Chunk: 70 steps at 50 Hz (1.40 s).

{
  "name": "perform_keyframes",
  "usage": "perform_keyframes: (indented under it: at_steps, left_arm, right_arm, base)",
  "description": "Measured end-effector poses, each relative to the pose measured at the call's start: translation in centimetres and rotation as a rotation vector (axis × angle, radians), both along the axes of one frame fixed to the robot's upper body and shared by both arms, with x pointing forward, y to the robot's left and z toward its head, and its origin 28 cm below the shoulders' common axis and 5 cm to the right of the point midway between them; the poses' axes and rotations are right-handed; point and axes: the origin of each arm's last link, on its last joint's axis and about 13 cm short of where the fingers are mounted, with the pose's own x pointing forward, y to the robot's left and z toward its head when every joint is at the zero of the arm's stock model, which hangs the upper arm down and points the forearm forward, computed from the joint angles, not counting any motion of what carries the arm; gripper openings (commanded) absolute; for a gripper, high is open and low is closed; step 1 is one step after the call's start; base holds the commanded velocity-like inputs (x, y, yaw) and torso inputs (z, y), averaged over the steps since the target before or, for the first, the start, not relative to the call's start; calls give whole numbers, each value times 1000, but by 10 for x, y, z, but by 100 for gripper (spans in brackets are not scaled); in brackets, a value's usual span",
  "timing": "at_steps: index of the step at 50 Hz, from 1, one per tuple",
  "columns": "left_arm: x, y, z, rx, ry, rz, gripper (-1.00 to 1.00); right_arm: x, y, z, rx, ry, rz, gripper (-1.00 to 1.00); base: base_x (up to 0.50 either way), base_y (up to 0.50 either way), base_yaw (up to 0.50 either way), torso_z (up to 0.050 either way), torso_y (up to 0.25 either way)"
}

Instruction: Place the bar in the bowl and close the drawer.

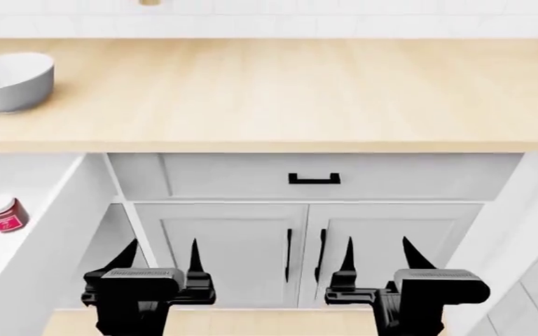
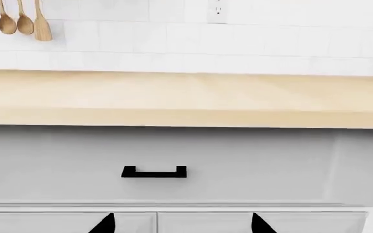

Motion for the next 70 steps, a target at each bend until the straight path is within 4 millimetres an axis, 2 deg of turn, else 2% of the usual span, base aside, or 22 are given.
perform_keyframes:
  at_steps: [14,23,45,70]
  left_arm:
    - [-16,1,26,-6,-59,-24,100]
    - [-23,1,34,-19,-98,-29,100]
    - [-33,4,45,-33,-144,-20,100]
    - [-34,5,47,-41,-147,-18,100]
  right_arm:
    - [-16,-4,24,-2,-71,-13,100]
    - [-23,-6,32,-3,-103,-23,100]
    - [-34,-7,41,-5,-148,-35,100]
    - [-36,-7,43,-20,-155,-59,100]
  base:
    - [0,0,0,50,0]
    - [0,419,0,3,0]
    - [-16,500,0,0,0]
    - [-18,500,0,0,0]
